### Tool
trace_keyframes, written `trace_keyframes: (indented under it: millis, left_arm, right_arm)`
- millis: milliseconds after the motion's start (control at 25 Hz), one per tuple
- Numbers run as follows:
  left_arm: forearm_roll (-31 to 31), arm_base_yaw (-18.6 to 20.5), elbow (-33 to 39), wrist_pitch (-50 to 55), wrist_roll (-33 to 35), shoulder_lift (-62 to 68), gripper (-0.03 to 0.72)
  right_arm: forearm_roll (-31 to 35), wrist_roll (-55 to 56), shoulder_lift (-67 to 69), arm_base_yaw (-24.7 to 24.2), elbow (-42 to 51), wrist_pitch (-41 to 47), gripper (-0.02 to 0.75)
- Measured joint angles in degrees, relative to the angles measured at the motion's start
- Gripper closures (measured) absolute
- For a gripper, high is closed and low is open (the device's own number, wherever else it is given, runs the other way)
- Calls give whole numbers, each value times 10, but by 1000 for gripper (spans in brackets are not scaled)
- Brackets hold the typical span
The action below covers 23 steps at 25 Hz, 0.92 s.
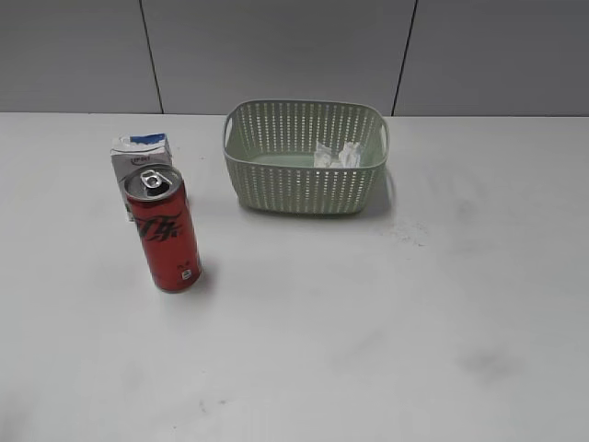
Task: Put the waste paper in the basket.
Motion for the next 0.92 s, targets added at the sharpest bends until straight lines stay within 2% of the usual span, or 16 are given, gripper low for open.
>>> trace_keyframes:
  millis: [240, 920]
  left_arm:
    - [-1, 0, 76, 3, 0, -128, 100]
    - [-1, 0, 84, 5, 0, -365, 100]
  right_arm:
    - [0, 0, 0, 0, 0, 0, 148]
    - [0, 0, 0, 0, 1, 0, 148]
